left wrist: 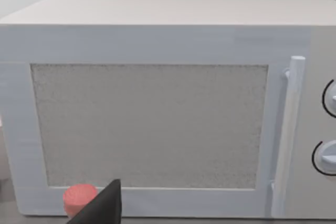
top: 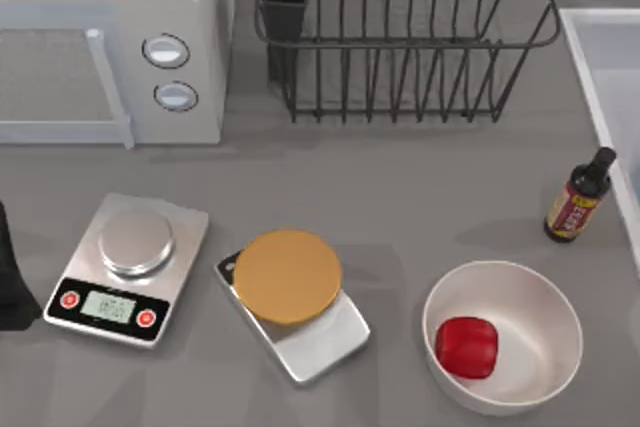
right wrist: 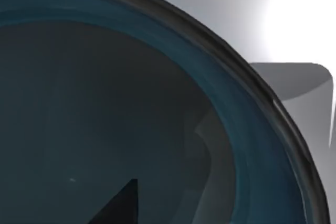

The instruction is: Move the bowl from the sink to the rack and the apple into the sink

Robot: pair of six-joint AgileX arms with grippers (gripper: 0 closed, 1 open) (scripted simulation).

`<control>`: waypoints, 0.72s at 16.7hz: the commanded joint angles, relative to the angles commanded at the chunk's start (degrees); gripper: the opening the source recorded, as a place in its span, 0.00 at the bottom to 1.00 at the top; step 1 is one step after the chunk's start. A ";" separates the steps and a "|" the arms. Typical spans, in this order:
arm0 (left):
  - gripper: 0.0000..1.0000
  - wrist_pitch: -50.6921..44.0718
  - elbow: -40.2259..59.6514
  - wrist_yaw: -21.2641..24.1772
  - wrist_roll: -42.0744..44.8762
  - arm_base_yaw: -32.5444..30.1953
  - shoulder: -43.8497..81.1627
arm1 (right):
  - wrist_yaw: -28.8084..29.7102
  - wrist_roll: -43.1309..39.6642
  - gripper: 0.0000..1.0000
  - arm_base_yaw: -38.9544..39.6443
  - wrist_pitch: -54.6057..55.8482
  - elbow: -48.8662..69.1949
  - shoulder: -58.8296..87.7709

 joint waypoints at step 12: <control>1.00 0.00 0.00 0.00 0.00 0.00 0.00 | 0.00 0.00 0.00 0.00 0.00 0.00 0.00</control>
